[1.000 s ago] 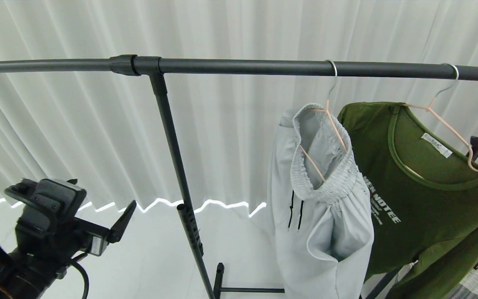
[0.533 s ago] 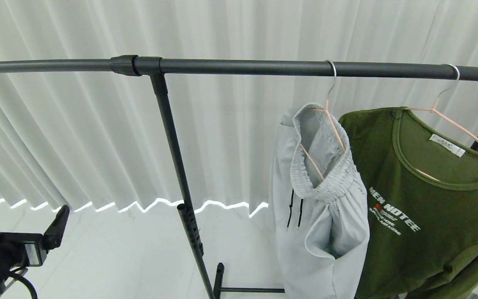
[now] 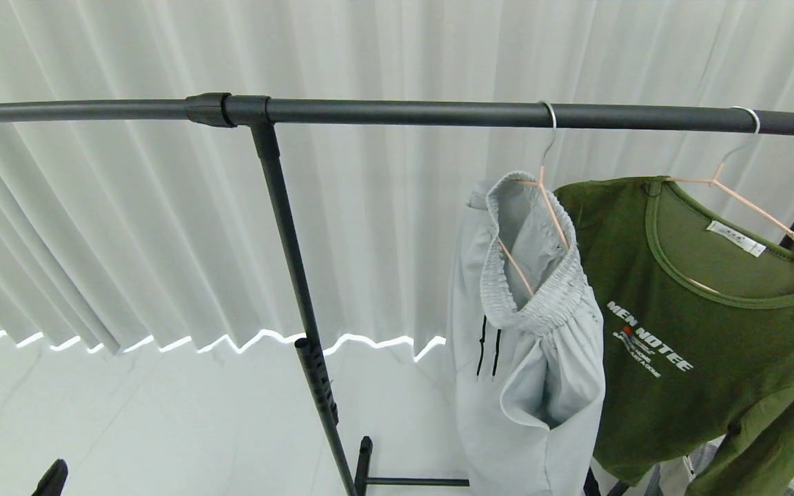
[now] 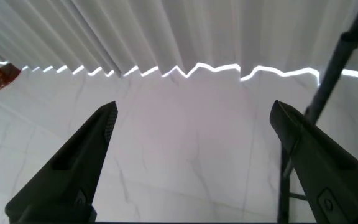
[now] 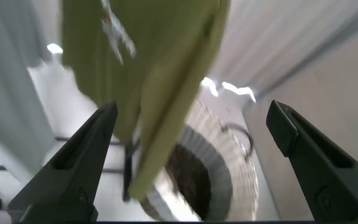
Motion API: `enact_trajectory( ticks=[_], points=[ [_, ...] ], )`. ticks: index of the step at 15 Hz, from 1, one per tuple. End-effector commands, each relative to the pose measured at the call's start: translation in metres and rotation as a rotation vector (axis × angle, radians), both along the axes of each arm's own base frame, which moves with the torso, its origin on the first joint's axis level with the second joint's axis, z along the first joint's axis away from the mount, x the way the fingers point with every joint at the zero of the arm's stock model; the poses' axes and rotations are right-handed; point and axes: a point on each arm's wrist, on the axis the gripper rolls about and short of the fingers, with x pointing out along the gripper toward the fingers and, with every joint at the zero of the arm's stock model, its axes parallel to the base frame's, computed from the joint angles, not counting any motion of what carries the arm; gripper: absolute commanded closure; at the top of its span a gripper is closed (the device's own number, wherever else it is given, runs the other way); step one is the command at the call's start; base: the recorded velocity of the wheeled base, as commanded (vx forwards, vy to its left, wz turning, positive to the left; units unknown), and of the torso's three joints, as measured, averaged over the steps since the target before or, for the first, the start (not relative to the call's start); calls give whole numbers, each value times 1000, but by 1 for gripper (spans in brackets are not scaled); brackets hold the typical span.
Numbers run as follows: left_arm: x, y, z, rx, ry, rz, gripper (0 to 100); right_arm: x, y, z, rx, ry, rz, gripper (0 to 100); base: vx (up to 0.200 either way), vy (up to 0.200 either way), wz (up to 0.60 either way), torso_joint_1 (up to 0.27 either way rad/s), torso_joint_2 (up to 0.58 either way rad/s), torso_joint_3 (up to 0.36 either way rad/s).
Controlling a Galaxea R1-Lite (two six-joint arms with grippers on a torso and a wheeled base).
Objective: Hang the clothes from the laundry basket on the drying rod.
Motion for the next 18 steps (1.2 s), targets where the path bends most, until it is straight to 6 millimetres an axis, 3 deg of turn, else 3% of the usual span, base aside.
enact_trajectory(
  ticks=[1,6,10,15,18],
  points=[
    [-54,-6,-29,37,-158,-78,0,-8,0,-17,29,-91,-25,0,0,0,0,0,0,0],
    [-54,-3,-28,31,-158,40,0,11,-4,-55,33,-136,-135,0,0,0,0,0,0,0],
    [-54,-2,-29,-57,-184,129,0,11,-5,-56,98,-145,-175,0,0,0,0,0,0,0],
    [-52,-9,-30,-145,-176,-197,0,12,-1,-61,272,-115,-44,0,0,0,0,0,0,0],
    [-52,-10,-34,-161,-149,-250,0,12,0,-64,274,-75,-2,0,0,0,0,0,0,0]
  ],
)
